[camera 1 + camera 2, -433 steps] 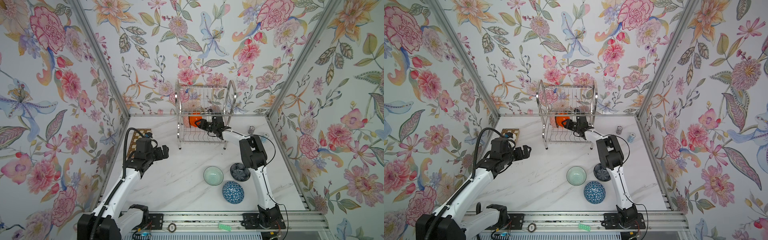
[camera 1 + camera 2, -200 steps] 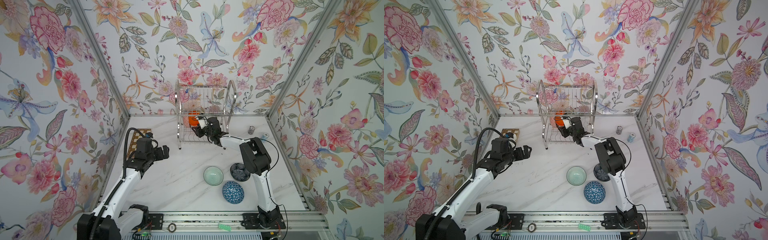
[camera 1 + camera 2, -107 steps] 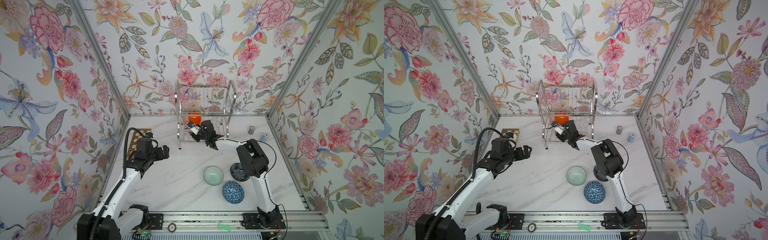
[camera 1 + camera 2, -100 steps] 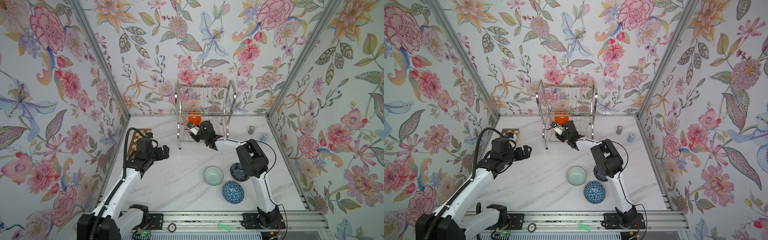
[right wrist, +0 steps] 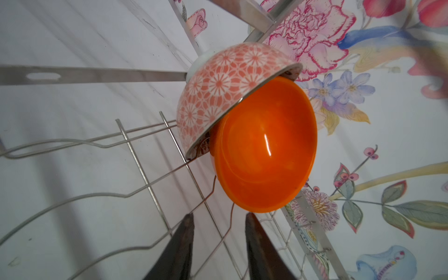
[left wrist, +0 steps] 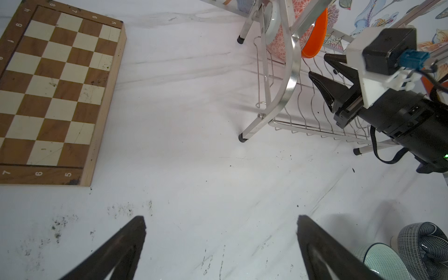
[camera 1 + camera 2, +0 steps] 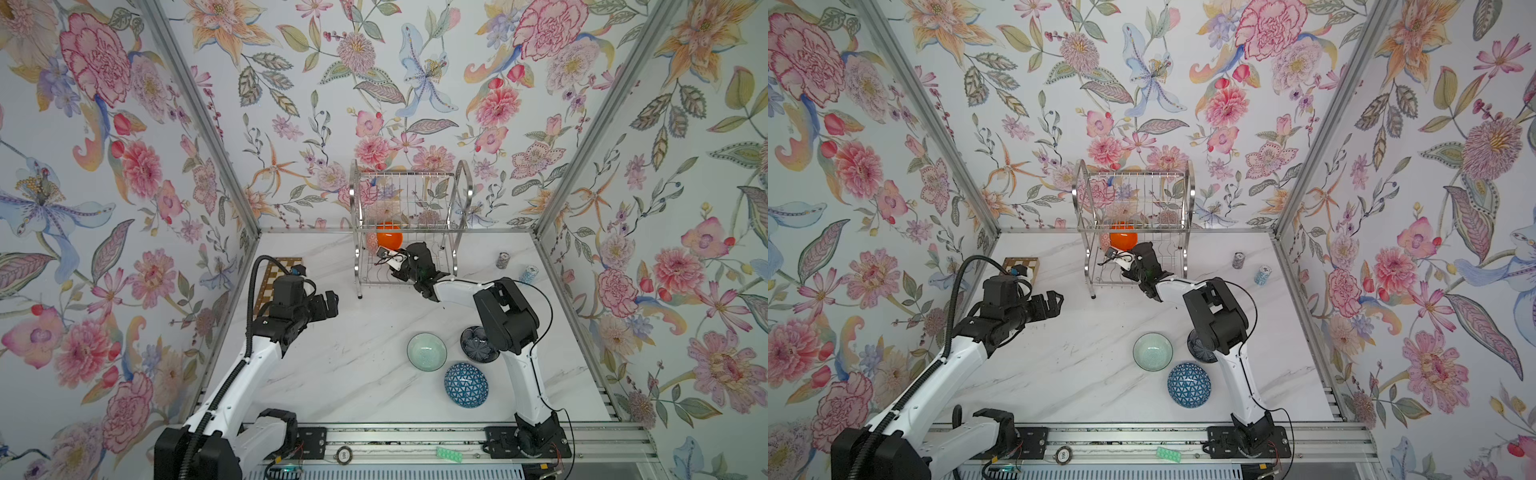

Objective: Load bowls into a dish rack
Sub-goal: Pick up the bowl from the dish rack.

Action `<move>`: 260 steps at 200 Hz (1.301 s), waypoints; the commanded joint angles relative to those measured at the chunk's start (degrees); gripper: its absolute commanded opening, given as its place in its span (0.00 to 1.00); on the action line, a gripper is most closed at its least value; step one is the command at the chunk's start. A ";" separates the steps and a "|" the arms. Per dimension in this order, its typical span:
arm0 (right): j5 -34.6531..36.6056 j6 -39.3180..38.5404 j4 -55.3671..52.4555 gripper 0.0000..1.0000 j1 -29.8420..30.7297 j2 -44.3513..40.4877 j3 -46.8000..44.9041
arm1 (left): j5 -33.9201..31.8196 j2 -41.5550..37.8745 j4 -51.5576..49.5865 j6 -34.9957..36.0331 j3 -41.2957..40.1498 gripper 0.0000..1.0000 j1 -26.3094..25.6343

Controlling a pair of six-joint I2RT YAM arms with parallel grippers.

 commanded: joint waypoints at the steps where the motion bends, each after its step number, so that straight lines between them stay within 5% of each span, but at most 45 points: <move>1: 1.29 -4.67 -1.07 0.37 0.12 1.82 2.85 | -0.18 -0.47 0.40 0.92 -0.70 0.99 -0.55; 82: 1.82 -15.10 -2.44 0.33 -0.11 6.53 7.53 | -0.47 0.06 0.33 1.01 -0.56 0.99 -0.56; 260: 1.93 -22.31 -5.32 0.16 -1.09 12.29 14.64 | -0.61 0.84 0.16 1.27 -0.62 0.99 -0.56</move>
